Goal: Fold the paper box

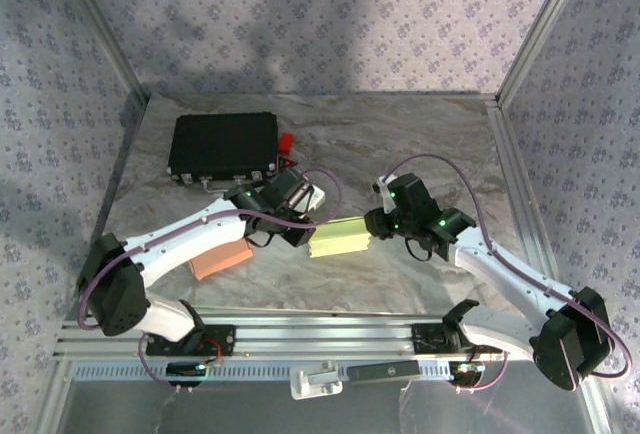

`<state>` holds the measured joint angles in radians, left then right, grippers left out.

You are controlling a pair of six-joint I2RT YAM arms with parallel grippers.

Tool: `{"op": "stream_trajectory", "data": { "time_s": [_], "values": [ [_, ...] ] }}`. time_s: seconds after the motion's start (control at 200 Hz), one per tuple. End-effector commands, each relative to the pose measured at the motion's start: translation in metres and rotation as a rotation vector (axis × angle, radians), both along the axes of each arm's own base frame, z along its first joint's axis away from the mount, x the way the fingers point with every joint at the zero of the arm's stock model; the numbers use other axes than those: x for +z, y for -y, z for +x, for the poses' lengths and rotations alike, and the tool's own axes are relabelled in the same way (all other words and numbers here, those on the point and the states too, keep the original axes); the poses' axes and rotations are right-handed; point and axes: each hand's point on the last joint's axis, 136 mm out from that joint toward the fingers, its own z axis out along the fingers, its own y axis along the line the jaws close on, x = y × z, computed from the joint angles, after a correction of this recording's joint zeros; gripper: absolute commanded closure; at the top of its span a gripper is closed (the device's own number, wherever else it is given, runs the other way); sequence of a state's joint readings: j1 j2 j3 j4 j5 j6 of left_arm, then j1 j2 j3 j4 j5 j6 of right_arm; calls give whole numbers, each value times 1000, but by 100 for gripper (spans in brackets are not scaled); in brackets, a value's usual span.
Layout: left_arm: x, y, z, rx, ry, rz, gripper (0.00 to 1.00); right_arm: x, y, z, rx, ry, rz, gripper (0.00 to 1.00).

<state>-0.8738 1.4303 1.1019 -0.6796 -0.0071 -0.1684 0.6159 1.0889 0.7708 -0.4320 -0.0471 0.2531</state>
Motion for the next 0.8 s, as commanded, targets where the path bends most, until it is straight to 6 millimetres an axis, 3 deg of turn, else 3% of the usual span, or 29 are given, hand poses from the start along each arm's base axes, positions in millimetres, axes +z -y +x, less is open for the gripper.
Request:
{"op": "stream_trajectory", "data": {
  "time_s": [0.0,0.25,0.45,0.795],
  "values": [
    [0,2,-1,21,-6,-2,68,5,2,2,-1,13,-26,71],
    [-3,11,0,37,-23,-20,78,3,3,3,-13,9,-34,78],
    [1,16,-1,74,-50,-58,79,6,2,2,-22,12,-37,82],
    [8,20,-1,168,-74,-139,60,4,1,1,-24,7,-50,84]
  ]
}}
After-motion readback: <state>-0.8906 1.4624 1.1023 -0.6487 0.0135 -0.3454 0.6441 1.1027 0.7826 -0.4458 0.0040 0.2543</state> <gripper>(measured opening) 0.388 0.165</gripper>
